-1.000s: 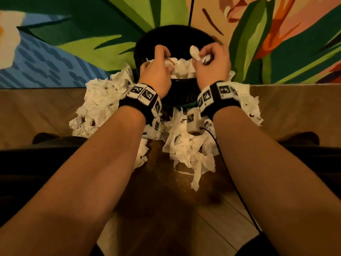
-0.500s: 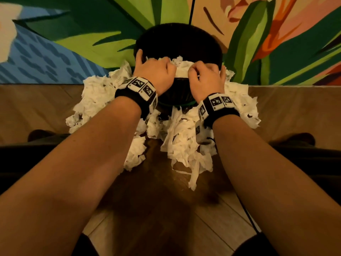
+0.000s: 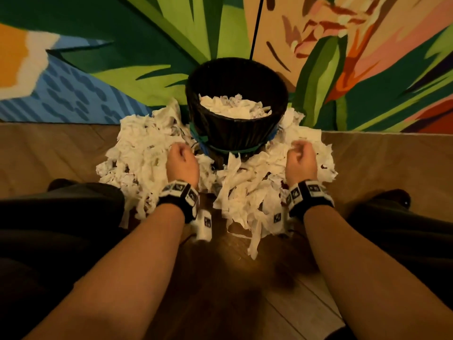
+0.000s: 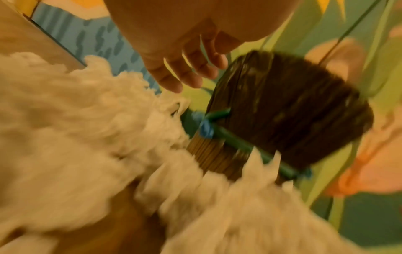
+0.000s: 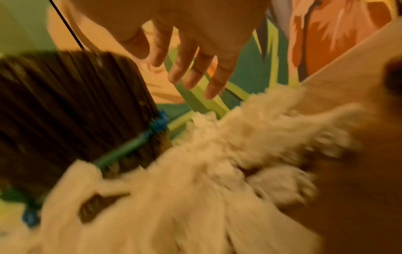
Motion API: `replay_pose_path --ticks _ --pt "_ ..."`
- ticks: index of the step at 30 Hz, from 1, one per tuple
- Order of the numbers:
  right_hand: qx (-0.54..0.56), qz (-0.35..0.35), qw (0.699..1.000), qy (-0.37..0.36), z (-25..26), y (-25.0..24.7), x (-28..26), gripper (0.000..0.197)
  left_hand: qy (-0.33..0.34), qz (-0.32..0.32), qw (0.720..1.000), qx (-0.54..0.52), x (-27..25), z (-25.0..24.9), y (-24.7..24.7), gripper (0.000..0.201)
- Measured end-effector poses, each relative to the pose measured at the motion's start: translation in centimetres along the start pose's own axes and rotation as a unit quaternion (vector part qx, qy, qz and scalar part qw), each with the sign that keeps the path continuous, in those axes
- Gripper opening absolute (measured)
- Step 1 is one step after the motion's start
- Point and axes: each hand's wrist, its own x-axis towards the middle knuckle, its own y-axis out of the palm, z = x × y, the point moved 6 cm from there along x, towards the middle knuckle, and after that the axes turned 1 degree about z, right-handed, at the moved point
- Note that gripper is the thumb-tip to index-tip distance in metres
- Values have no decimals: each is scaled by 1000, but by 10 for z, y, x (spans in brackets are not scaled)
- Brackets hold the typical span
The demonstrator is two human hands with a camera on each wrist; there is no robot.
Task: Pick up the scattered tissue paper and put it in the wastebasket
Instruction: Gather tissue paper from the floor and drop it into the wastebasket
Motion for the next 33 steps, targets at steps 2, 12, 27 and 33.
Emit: replay_pose_path --ticks 2,12,27,33 --pt "-48 80 990 102 -40 9 -27 12 9 90 993 82 -27 29 15 13" --pt "-460 393 796 11 -110 60 -131 63 118 390 813 417 -122 92 76 62" --pt "-220 269 930 115 -114 55 -93 20 -17 255 953 163 -93 75 74 11" --pt "-23 118 964 236 -115 32 -71 42 -63 170 980 85 -73 66 58 12"
